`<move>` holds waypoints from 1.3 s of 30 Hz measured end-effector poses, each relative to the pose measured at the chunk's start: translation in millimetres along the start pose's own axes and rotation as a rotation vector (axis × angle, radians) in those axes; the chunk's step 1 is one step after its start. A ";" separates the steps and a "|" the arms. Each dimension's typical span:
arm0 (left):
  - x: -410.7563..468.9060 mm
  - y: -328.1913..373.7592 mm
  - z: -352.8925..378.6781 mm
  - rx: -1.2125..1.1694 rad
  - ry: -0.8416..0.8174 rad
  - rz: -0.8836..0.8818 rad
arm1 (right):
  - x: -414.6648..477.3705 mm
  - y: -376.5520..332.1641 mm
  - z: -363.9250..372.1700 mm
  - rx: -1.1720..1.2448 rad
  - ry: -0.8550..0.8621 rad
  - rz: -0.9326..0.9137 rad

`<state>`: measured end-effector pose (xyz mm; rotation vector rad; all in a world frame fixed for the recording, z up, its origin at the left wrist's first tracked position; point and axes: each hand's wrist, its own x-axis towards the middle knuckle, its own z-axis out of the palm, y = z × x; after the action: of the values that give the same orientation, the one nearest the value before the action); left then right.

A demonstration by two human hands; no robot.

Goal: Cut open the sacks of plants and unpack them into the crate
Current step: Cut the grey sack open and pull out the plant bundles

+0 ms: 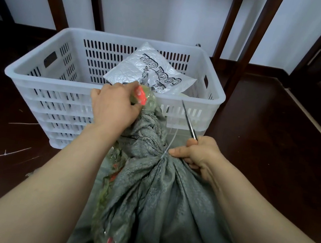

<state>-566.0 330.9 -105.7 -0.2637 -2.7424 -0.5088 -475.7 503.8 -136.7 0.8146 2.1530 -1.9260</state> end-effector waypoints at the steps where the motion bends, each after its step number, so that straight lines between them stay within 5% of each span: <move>1: 0.2 -1.2 0.1 0.033 0.005 -0.027 | -0.3 -2.4 2.2 0.031 0.036 -0.040; 6: -2.1 -2.8 -4.3 -0.187 -0.014 0.158 | -0.3 -25.8 16.9 0.164 0.090 -0.252; 10: -3.3 15.0 -21.7 -0.542 -0.558 0.250 | 0.7 -38.5 14.2 0.193 0.114 -0.344; 13: -3.7 17.6 -22.6 -0.382 -0.826 0.268 | 1.2 -45.3 9.2 0.255 0.142 -0.362; 19: -7.2 13.4 0.1 -0.146 -0.596 0.434 | 6.2 -50.8 7.6 0.287 0.167 -0.379; 25: -7.1 2.9 8.4 -0.088 -0.826 0.353 | 10.1 -42.5 6.3 0.191 0.154 -0.371; 31: -26.3 14.6 25.3 0.076 -0.373 0.450 | 11.5 -30.8 8.2 0.132 0.087 -0.321; 39: -14.1 11.7 30.4 -0.025 -0.360 0.374 | 2.2 -24.5 7.6 -0.242 0.033 -0.354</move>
<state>-559.1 351.5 -133.8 -0.9345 -2.9193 -0.4250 -491.1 496.4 -117.4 0.4488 2.6296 -1.7451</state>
